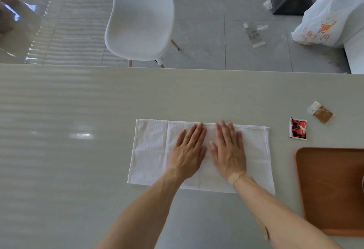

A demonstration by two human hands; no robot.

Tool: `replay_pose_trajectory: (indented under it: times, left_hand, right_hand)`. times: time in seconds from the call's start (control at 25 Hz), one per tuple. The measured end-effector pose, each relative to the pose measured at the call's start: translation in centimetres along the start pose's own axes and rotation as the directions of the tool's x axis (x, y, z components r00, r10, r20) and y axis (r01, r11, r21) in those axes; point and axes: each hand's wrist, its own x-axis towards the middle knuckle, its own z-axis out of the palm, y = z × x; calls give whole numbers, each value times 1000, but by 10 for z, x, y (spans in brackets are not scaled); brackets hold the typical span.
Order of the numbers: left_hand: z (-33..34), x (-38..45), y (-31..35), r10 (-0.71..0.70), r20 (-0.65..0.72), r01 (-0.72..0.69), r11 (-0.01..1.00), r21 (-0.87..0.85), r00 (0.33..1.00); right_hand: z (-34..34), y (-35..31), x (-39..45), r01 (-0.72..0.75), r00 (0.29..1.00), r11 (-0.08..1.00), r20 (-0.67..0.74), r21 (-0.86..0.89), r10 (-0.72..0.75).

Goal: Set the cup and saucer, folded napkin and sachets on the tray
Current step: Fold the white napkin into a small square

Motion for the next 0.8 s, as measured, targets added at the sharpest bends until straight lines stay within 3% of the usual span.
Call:
replay_pose_trajectory:
  times: [0.08,0.2,0.4,0.6,0.68,0.8]
  left_hand:
    - [2,-2,-16,-3,16,3,1000,9,1000]
    - [0,-12,-56,-92,-1,92,995,45,996]
    - [-17,-37,-129,-269,-22,270,958,96,963]
    - [-26,-34,-113,-336,-20,336,938,86,942]
    - [-26,-38,-82,-290,-69,294,954,53,955]
    - [-3,-55,-11,-78,-51,75,995,-60,996]
  right_hand:
    - [0,30,-1,0,1000,998,-1,-56,0]
    - [-6,71,-8,-132,989,989,-79,-60,127]
    - [-6,84,-9,-148,986,985,-85,-85,141]
    - [-14,71,-11,-177,983,979,-59,-97,172]
    - [-12,49,-23,-97,994,993,-64,-74,92]
    - [8,1,-57,81,996,997,-42,-14,-82]
